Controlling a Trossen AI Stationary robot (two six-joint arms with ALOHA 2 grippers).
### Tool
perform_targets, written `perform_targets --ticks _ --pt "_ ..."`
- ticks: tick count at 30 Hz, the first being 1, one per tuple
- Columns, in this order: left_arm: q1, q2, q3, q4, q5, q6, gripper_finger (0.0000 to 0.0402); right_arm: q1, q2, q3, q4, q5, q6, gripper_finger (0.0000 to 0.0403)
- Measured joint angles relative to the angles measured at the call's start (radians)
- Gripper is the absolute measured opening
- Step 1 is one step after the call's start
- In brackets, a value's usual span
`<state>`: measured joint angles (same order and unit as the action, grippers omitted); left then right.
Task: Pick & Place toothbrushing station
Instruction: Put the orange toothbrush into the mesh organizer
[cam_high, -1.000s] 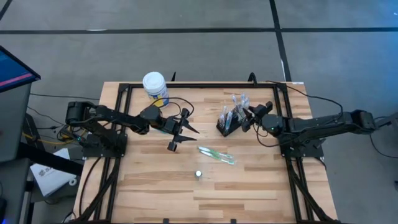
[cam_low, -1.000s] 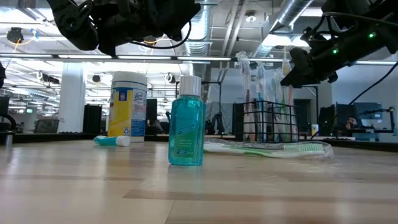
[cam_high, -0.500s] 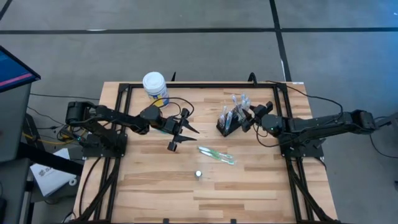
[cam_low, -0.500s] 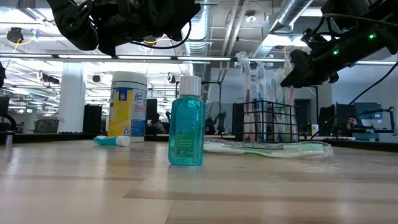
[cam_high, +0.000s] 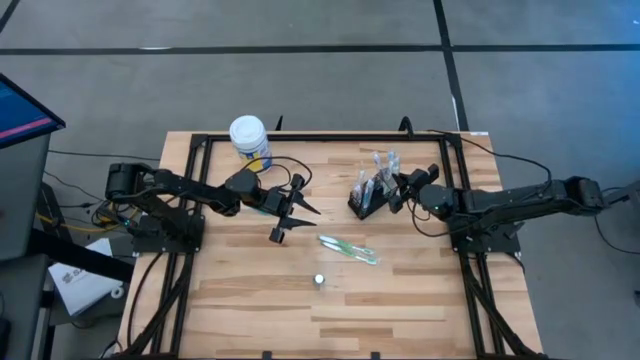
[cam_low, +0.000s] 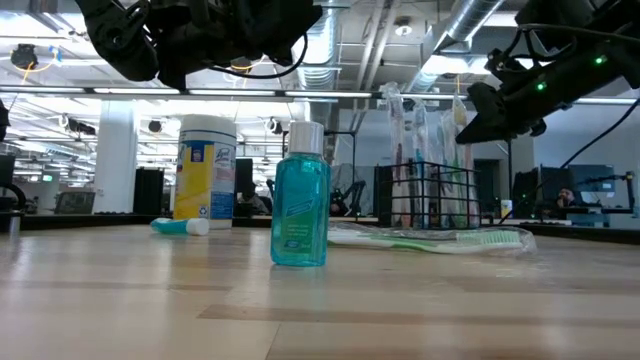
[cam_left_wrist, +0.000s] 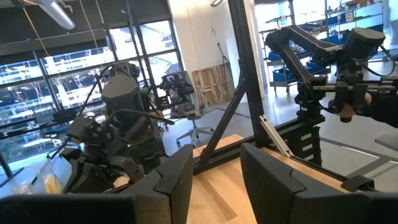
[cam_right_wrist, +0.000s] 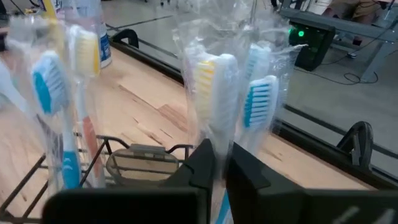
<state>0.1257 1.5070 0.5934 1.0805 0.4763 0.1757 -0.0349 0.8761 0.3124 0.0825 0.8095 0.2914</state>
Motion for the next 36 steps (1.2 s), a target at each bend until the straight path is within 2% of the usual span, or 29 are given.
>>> perform_targets --ticks 4,11,26,30,36 --pt "0.0 0.0 0.0 0.0 0.0 0.0 0.0129 0.0 0.033 0.0 0.005 0.0 0.009 0.001" --pt "0.0 0.0 0.0 0.0 0.0 0.0 0.0129 -0.001 0.081 0.0 0.026 0.031 0.01 0.0039" --pt "0.0 0.0 0.0 -0.001 0.0 0.0 0.0129 0.032 0.0 -0.001 0.006 0.013 -0.049 0.005" --pt "0.0 0.0 0.0 -0.002 0.0 0.0 0.0129 0.035 0.0 -0.001 -0.03 -0.001 -0.032 0.0071" --pt "0.0 0.0 0.0 -0.002 0.0 0.0 0.0129 0.035 -0.018 -0.001 -0.029 -0.001 -0.034 0.0127"
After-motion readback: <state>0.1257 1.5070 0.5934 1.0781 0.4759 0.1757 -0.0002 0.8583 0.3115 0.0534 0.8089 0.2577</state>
